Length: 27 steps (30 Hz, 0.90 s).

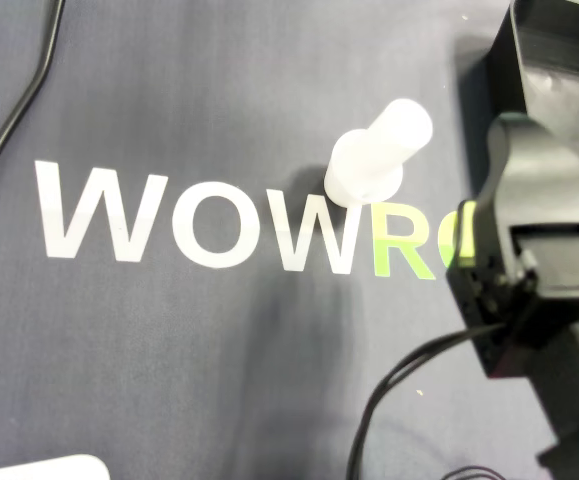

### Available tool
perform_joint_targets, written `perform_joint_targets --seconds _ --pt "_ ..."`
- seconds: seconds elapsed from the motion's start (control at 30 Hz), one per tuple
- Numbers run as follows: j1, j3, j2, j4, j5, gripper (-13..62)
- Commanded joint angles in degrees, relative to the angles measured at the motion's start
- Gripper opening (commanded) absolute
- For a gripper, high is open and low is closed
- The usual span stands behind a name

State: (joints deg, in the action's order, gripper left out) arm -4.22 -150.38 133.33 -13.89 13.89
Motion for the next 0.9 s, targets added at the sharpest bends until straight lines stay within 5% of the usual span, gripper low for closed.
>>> perform_joint_targets --seconds 0.0,0.87 --pt "0.00 0.18 4.31 0.18 -1.23 32.3" --pt "-2.64 -20.57 4.31 1.14 -1.58 33.9"
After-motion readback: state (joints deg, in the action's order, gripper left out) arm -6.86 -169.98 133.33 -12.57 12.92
